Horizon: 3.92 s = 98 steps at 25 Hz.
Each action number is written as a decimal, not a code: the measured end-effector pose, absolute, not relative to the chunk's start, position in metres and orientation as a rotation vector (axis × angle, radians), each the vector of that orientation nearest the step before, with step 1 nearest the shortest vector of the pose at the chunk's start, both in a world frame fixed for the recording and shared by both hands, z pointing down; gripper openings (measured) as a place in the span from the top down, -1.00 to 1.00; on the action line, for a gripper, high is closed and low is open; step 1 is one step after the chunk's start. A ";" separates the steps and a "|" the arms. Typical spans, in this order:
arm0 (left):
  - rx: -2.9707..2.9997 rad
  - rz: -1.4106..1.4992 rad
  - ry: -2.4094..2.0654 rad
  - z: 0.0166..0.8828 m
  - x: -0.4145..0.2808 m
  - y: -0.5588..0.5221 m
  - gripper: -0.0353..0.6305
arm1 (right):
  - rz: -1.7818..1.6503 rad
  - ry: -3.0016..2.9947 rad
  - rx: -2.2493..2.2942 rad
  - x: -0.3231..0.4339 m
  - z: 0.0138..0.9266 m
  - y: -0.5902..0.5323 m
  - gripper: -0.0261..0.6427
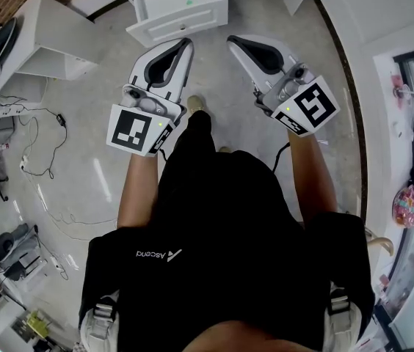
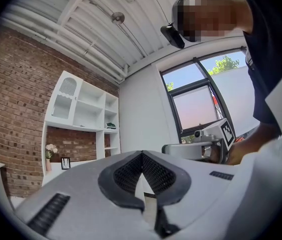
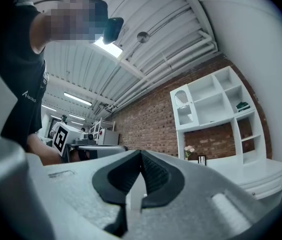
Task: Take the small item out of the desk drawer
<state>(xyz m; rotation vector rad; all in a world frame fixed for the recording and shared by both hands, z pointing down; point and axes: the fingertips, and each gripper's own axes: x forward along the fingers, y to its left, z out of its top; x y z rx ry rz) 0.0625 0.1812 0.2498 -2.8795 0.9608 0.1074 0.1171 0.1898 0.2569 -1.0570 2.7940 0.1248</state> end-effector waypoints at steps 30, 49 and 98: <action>-2.974 0.141 0.881 0.292 -0.061 -0.169 0.90 | 0.044 3.056 -1.203 0.000 0.317 -0.177 0.92; -2.987 0.172 1.068 0.328 -0.052 -0.263 0.90 | -0.265 3.722 -0.902 0.008 0.499 -0.280 0.83; -2.981 -0.063 1.393 0.412 -0.087 -0.295 0.90 | -1.104 4.288 -0.434 0.022 0.729 -0.294 0.63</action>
